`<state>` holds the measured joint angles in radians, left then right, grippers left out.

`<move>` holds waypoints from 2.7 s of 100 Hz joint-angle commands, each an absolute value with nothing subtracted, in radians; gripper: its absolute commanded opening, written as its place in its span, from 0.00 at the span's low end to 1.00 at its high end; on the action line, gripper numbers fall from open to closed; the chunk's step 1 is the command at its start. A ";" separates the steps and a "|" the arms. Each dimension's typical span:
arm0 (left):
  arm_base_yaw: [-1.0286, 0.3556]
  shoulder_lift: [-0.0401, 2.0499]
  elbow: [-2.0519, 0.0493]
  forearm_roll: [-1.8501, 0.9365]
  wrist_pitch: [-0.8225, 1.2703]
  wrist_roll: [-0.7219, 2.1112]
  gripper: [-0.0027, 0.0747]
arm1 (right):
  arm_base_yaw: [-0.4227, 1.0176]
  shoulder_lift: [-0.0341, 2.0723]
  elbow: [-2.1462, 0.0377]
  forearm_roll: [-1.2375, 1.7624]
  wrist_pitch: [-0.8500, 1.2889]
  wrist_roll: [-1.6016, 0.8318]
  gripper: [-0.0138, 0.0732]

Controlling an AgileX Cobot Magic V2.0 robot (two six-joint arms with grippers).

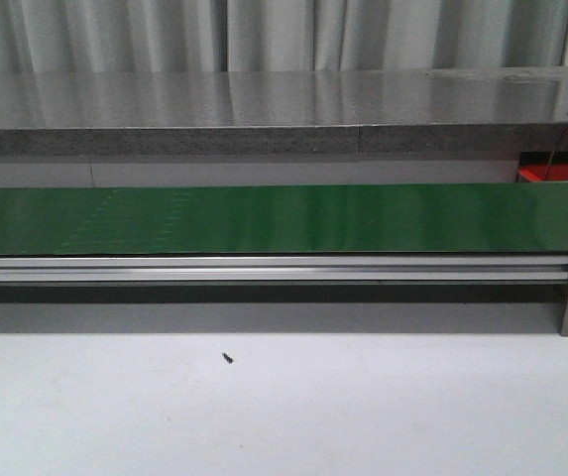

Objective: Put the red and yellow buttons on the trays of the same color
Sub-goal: 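Move the left gripper over the yellow buttons and grasp one, then carry the yellow button onto the conveyor start and release it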

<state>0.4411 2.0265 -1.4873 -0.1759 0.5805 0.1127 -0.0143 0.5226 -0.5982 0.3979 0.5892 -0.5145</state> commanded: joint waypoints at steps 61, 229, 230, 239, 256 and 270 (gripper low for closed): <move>0.438 1.973 -1.520 -0.170 0.569 0.103 0.70 | -0.017 0.524 -0.626 0.407 0.525 -0.519 0.08; 0.438 1.938 -1.538 -0.163 0.695 0.103 0.11 | -0.017 0.524 -0.626 0.407 0.525 -0.519 0.08; 0.438 1.936 -1.540 -0.163 0.697 0.103 0.11 | -0.017 0.524 -0.626 0.407 0.525 -0.519 0.08; 0.438 1.894 -1.552 -0.176 0.731 0.103 0.11 | -0.017 0.524 -0.626 0.407 0.525 -0.519 0.08; 0.438 1.793 -1.556 -0.214 0.771 0.115 0.11 | -0.017 0.524 -0.626 0.407 0.525 -0.519 0.08; 0.438 1.731 -1.556 -0.321 0.829 0.195 0.11 | -0.017 0.524 -0.626 0.407 0.525 -0.519 0.08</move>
